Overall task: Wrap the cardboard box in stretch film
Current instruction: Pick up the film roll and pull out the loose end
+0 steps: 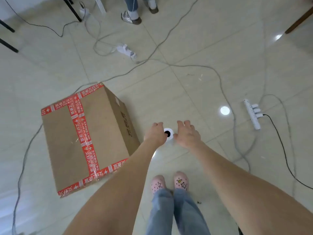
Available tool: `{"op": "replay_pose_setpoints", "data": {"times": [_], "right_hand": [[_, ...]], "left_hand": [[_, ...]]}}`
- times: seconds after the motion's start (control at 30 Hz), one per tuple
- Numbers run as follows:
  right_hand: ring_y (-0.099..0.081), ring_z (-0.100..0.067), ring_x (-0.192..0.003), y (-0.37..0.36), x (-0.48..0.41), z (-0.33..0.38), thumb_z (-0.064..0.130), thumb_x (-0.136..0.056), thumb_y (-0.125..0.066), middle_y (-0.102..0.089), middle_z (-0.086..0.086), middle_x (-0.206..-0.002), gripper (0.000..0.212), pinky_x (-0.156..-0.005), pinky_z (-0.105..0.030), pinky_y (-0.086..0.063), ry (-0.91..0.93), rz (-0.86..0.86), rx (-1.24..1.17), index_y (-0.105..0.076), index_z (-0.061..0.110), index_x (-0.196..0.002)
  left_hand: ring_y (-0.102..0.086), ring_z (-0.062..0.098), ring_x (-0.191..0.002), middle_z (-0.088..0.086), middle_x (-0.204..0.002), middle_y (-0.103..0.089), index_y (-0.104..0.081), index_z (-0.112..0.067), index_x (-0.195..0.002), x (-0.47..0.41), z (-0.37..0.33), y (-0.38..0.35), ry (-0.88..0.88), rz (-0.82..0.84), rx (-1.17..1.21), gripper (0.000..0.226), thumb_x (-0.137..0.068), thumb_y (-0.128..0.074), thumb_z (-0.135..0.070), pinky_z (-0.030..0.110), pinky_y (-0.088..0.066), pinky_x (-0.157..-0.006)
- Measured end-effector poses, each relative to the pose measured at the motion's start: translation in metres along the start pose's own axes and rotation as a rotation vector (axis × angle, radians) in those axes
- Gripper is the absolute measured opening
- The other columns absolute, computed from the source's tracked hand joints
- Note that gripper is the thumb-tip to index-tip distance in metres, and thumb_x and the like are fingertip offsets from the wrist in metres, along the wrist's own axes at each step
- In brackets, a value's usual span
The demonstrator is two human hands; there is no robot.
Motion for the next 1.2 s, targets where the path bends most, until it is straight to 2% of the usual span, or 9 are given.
{"op": "replay_pose_setpoints", "data": {"times": [0.23, 0.43, 0.57, 0.7, 0.77, 0.87, 1.0, 1.2], "right_hand": [[-0.053, -0.031, -0.116, -0.072, -0.088, -0.025, 0.034, -0.098, -0.044, -0.034, -0.01, -0.135, 0.05, -0.083, -0.036, -0.042, -0.09, 0.117, -0.085, -0.027, 0.014, -0.141], [-0.055, -0.033, -0.113, -0.133, -0.159, -0.034, 0.032, -0.098, -0.044, -0.036, -0.012, -0.135, 0.048, -0.084, -0.035, -0.042, -0.131, 0.151, -0.183, -0.03, 0.01, -0.139], [-0.055, -0.03, -0.113, -0.164, -0.193, -0.039, 0.032, -0.098, -0.045, -0.04, -0.009, -0.132, 0.045, -0.076, -0.033, -0.038, -0.185, 0.144, -0.145, -0.033, 0.013, -0.137], [-0.055, -0.026, -0.108, -0.181, -0.21, -0.044, 0.029, -0.094, -0.048, -0.054, -0.005, -0.119, 0.031, -0.072, -0.03, -0.034, -0.19, 0.061, 0.039, -0.045, 0.015, -0.121], [-0.057, -0.026, -0.094, -0.185, -0.216, -0.044, 0.026, -0.092, -0.047, -0.062, -0.004, -0.106, 0.023, -0.066, -0.028, -0.034, -0.193, 0.031, 0.053, -0.048, 0.015, -0.111], [-0.05, -0.027, -0.075, -0.188, -0.221, -0.044, 0.021, -0.09, -0.045, -0.063, -0.004, -0.094, 0.013, -0.06, -0.028, -0.032, -0.21, 0.021, 0.007, -0.044, 0.014, -0.101], [-0.047, -0.027, -0.076, -0.189, -0.215, -0.05, 0.02, -0.09, -0.047, -0.061, -0.005, -0.093, 0.016, -0.062, -0.03, -0.034, -0.207, 0.019, -0.033, -0.046, 0.012, -0.104], [-0.046, -0.027, -0.076, -0.194, -0.189, -0.069, 0.02, -0.09, -0.047, -0.059, -0.006, -0.093, 0.017, -0.062, -0.03, -0.033, -0.216, 0.018, -0.052, -0.045, 0.011, -0.105]], "left_hand": [[-0.044, 0.029, -0.127, 0.014, -0.141, -0.039, -0.035, -0.006, -0.141, -0.092, 0.026, -0.064, 0.066, 0.076, 0.084, 0.047, -0.098, -0.045, -0.021, 0.036, -0.039, -0.098], [-0.046, 0.027, -0.125, 0.013, -0.141, -0.04, -0.034, -0.005, -0.142, -0.161, 0.055, -0.108, 0.182, 0.051, 0.168, 0.047, -0.099, -0.044, -0.022, 0.032, -0.039, -0.094], [-0.046, 0.028, -0.126, 0.013, -0.139, -0.044, -0.033, -0.008, -0.143, -0.194, 0.069, -0.135, 0.226, 0.052, 0.182, 0.05, -0.099, -0.046, -0.027, 0.033, -0.041, -0.093], [-0.057, 0.028, -0.109, 0.01, -0.122, -0.057, -0.051, -0.012, -0.126, -0.212, 0.078, -0.152, 0.252, -0.027, 0.114, 0.036, -0.096, -0.05, -0.03, 0.033, -0.044, -0.076], [-0.059, 0.028, -0.101, 0.009, -0.115, -0.059, -0.054, -0.012, -0.119, -0.219, 0.081, -0.157, 0.256, -0.065, 0.121, 0.03, -0.093, -0.053, -0.029, 0.032, -0.044, -0.07], [-0.056, 0.025, -0.086, 0.008, -0.104, -0.061, -0.055, -0.011, -0.112, -0.225, 0.082, -0.159, 0.27, -0.086, 0.147, 0.026, -0.089, -0.055, -0.022, 0.031, -0.041, -0.064], [-0.054, 0.025, -0.077, 0.005, -0.086, -0.056, -0.056, -0.009, -0.104, -0.221, 0.079, -0.164, 0.252, -0.089, 0.143, 0.02, -0.086, -0.055, -0.018, 0.029, -0.041, -0.06], [-0.054, 0.026, -0.075, 0.004, -0.082, -0.055, -0.057, -0.009, -0.103, -0.2, 0.07, -0.184, 0.213, -0.096, 0.143, 0.02, -0.085, -0.056, -0.018, 0.028, -0.042, -0.059]]}}
Point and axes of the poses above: each hand's wrist, its own x-axis away from the middle knuckle, its own y-axis out of the back of the hand, z = x × y, the point moved 2 cm from there along -x, towards the middle knuckle
